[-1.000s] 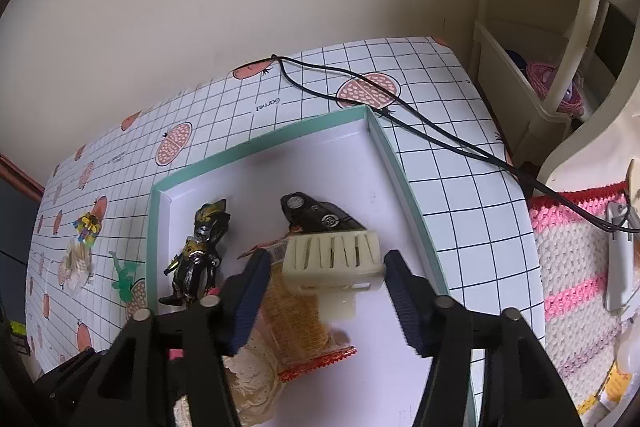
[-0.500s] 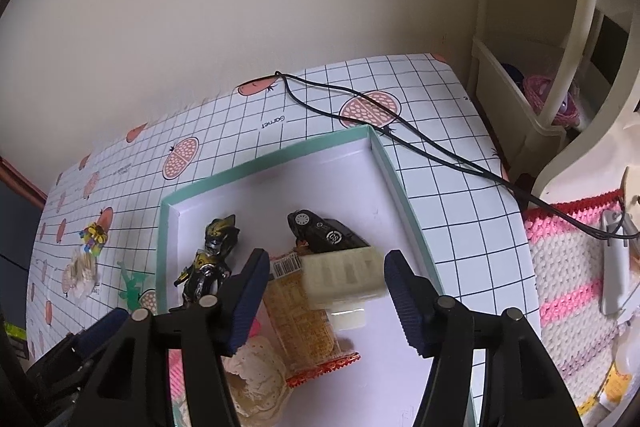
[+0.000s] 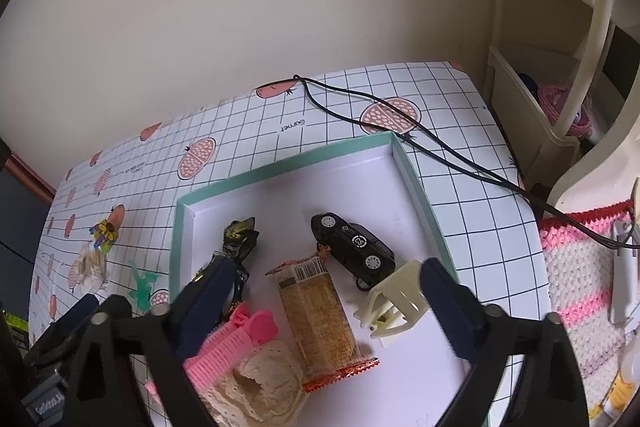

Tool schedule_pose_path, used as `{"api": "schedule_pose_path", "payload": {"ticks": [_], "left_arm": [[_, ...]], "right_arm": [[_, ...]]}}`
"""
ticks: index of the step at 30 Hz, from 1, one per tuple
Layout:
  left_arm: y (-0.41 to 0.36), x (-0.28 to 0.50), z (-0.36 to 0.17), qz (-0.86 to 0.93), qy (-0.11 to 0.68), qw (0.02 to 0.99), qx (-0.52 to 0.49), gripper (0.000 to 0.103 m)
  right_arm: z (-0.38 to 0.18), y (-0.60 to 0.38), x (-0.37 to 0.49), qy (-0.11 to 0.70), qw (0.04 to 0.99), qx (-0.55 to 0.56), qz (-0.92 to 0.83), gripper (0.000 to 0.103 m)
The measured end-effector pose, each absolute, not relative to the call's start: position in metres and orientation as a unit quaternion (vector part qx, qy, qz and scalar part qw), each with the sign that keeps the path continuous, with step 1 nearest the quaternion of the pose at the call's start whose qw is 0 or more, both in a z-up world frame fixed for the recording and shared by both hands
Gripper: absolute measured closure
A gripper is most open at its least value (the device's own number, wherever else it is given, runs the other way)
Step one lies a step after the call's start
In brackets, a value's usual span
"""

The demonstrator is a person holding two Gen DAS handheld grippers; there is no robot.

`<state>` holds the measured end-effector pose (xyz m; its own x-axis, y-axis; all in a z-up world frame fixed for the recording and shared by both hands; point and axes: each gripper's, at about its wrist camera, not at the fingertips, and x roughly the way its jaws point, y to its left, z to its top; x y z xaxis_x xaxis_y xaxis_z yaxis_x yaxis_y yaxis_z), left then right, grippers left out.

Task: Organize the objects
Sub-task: 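Carry the pink clips and cream holder into the mint-green tray and open both grippers, then move both grippers back from the tray toward the cotton swab pack and green figure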

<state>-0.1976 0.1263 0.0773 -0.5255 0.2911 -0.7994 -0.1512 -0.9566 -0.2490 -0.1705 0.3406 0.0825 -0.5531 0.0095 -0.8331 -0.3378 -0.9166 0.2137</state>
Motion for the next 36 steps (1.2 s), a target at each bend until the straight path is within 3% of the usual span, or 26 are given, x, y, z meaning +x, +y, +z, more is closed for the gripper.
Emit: {"api": "schedule_pose_path", "payload": {"ticks": [2,19,36], "left_arm": [[0.123,-0.198,0.077,0.872,-0.072,0.119,-0.469,0.000],[0.098,-0.205,0.082,0.876,-0.069,0.103,-0.466,0.000],[-0.037,-0.228,0.102,0.887,-0.119,0.020,-0.447,0.000]], "right_arm": [[0.083,0.340,-0.170,0.176,0.100,-0.460,0.865,0.000],[0.094,0.326,-0.174,0.171,0.094,-0.444,0.874,0.000],[0.129,0.205,-0.207,0.124,0.016,-0.414,0.902,0.000]]}}
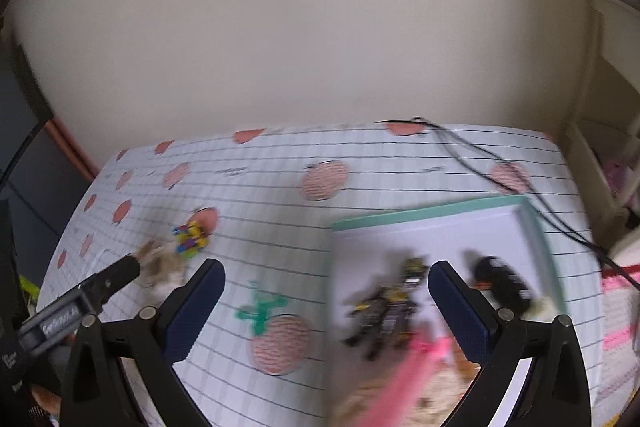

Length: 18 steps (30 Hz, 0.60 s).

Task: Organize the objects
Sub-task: 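Move both grippers back from the tray toward the cotton swab pack and green figure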

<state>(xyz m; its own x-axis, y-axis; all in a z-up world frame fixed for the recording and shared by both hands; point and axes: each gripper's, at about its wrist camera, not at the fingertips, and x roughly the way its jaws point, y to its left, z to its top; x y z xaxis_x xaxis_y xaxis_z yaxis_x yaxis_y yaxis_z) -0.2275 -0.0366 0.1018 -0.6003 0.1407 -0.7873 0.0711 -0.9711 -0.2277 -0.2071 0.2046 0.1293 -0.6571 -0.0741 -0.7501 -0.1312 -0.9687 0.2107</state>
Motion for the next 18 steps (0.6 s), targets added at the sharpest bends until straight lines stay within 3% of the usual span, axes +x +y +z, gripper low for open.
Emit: {"api": "schedule_pose_path", "payload": {"ticks": [7,18], "left_arm": [[-0.079,-0.234,0.090,0.881,-0.130,-0.006,-0.454,0.000],[-0.080,-0.250,0.060,0.873,-0.123,0.000,-0.471,0.000]], "right_arm": [[0.105,0.143,-0.223,0.095,-0.027,-0.445,0.890,0.009],[0.051,0.123,-0.241,0.074,-0.017,-0.499,0.863,0.024]]}}
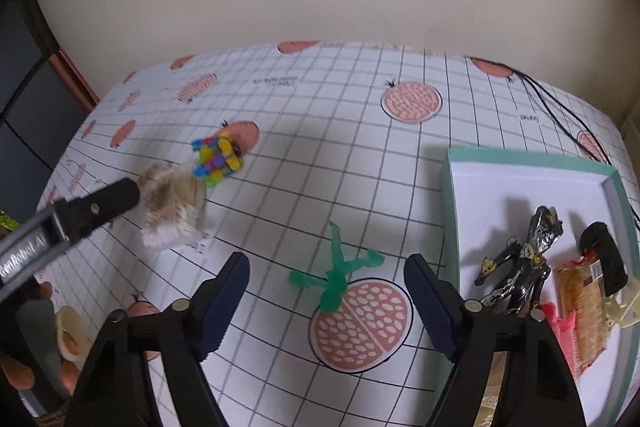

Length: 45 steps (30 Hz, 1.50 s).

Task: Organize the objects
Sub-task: 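Move both grippers back from the tray toward the cotton swab pack and green figure, then grasp the cotton swab pack with the left gripper while the right gripper grasps the green figure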

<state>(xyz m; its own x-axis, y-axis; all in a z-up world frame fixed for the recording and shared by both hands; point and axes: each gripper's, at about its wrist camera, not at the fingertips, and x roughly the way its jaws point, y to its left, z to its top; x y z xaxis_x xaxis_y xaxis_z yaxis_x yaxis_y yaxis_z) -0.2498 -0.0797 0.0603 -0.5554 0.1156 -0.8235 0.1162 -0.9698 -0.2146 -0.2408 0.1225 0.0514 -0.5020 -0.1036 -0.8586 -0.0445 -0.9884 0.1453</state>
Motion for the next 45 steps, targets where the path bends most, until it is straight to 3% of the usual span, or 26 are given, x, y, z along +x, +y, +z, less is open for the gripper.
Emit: {"api": "schedule_pose_path", "payload": {"ticks": [7,13,16,21,29,45], "left_arm": [[-0.074,-0.264,0.041,-0.862,0.131,0.007,0.490,0.000],[-0.067,-0.272,0.022,-0.857,0.123,0.006,0.501,0.013],[-0.066,-0.272,0.016,-0.858,0.114,0.008,0.501,0.025],[-0.067,-0.272,0.012,-0.854,0.119,0.002,0.507,0.035],[-0.062,-0.271,0.013,-0.852,0.111,-0.004,0.512,0.048],[-0.058,-0.271,0.050,-0.865,0.121,-0.019,0.487,0.051]], "right_arm": [[0.036,0.129,-0.244,-0.083,0.006,0.510,-0.856,0.037],[0.024,0.134,-0.249,-0.094,0.004,0.518,-0.850,0.045],[0.024,0.134,-0.250,-0.099,0.005,0.516,-0.851,0.052],[0.023,0.130,-0.251,-0.090,0.007,0.517,-0.851,0.067],[0.021,0.132,-0.250,-0.100,0.011,0.518,-0.850,0.068],[0.049,0.142,-0.246,-0.123,0.028,0.494,-0.860,0.068]]}}
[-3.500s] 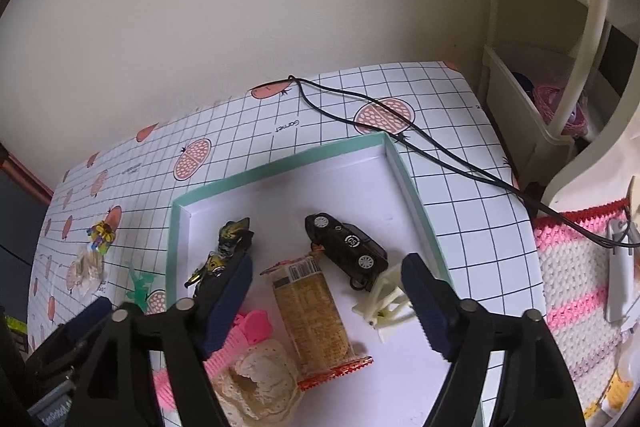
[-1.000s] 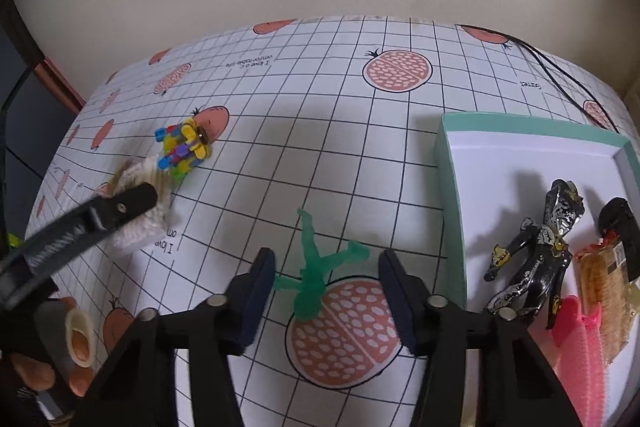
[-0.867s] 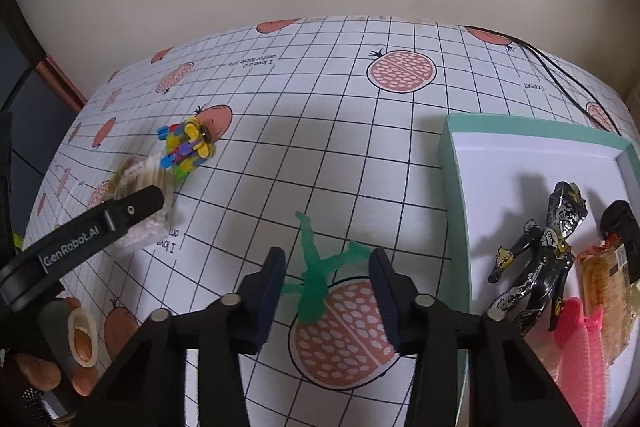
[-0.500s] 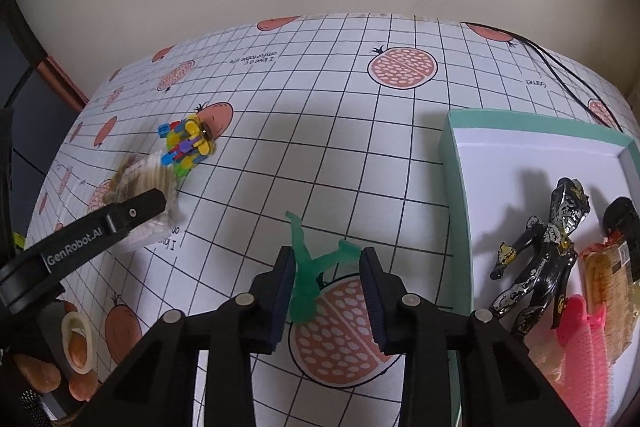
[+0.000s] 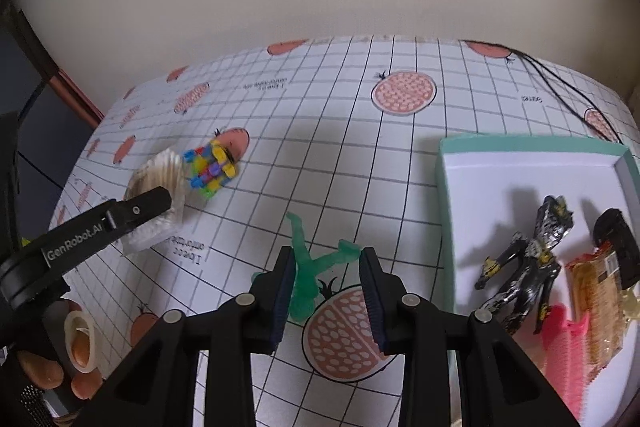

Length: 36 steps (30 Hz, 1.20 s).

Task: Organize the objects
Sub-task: 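Grasp the cotton swab pack with the left gripper while the right gripper grasps the green figure, then carry the swab pack and green figure into the tray and release both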

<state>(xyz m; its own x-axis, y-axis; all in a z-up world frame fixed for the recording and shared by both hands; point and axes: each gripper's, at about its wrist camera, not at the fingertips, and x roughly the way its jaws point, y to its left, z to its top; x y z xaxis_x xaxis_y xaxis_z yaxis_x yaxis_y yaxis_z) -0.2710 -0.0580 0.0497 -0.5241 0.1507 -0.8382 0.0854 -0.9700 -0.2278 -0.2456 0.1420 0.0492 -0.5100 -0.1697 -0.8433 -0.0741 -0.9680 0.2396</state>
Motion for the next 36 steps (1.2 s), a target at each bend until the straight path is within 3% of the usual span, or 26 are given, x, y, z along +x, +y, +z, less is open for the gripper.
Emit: {"api": "schedule_pose_path", "payload": {"ticks": [16,36], "left_arm": [[0.000,-0.255,0.104,0.886,-0.128,0.105,-0.433,0.051],[0.145,-0.243,0.079,0.860,-0.067,0.227,-0.453,0.051]], "right_arm": [[0.093,0.216,-0.219,-0.156,-0.016,0.454,-0.877,0.068],[0.082,0.318,-0.190,-0.193,-0.104,0.456,-0.862,0.068]]}}
